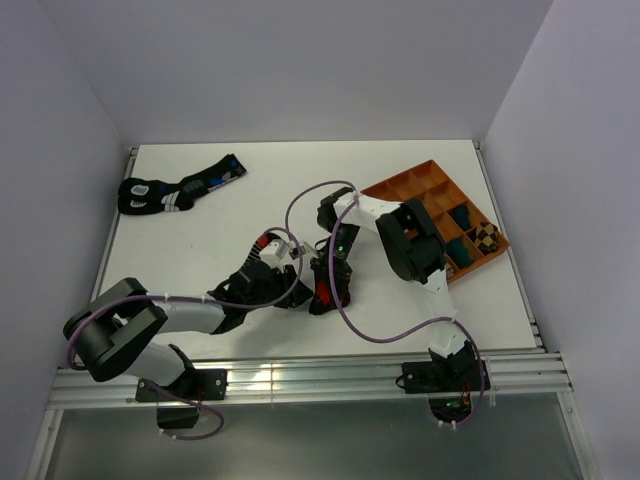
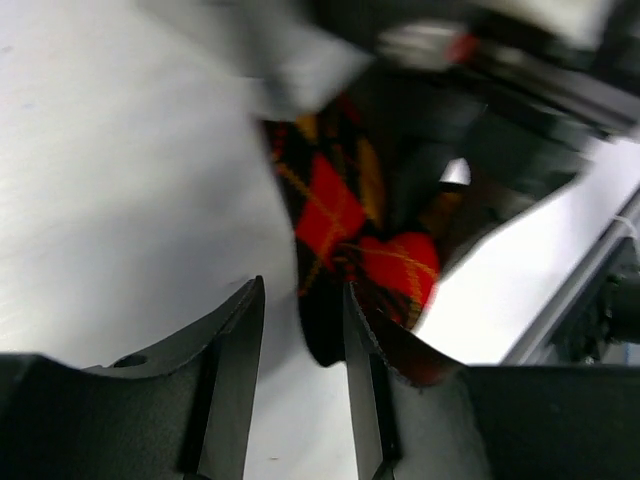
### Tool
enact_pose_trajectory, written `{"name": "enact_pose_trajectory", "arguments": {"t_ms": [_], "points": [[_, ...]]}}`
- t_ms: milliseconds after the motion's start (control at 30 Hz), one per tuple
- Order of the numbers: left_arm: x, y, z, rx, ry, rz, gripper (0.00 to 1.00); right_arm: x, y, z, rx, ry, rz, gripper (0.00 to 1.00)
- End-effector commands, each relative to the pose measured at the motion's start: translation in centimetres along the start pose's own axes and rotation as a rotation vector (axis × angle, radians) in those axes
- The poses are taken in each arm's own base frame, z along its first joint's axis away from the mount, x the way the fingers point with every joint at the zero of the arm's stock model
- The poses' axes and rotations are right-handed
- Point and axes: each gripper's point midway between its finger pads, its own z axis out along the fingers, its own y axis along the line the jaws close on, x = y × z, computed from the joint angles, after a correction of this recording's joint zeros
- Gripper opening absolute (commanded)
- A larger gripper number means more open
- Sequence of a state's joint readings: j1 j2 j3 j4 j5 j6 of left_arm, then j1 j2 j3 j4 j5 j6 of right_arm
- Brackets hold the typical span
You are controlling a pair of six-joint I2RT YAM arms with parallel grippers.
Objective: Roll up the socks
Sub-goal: Roll the sock at the center of the board.
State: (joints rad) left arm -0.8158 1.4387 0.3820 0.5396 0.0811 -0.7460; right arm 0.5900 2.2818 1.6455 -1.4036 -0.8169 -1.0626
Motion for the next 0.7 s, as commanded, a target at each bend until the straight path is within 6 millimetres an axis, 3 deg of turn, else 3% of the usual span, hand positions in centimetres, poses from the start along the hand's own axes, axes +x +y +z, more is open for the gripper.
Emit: {"name": "enact_pose_trajectory", "arguments": {"t_ms": [0,100,167,400,667], "points": [[-2.8,-3.4,-0.7,0.148,-0.156,0.088,0.42,0.6,-0.4,-0.4,0.002,0.037,0.017,0.20],[-2.3,-4.1,-1.6,0.202,-0.178,0.108,0.45,0.6,-0.6,-0.3,0.002,0.039,0.025,0.20],[-2.7,-5.5,-2.0,0.265,-0.203,0.151,0.47,0.5,-0.6,-0.3,0.002,0.039,0.027,0.20],[-2.9,-7.3,-1.0,0.318,-0.162,0.252,0.50,0.7,-0.6,-0.3,0.003,0.039,0.029,0.20],[-1.9,-6.8,0.9,0.300,-0.094,0.306,0.51,0.8,-0.6,-0.3,0.001,0.044,0.035,0.21]]}}
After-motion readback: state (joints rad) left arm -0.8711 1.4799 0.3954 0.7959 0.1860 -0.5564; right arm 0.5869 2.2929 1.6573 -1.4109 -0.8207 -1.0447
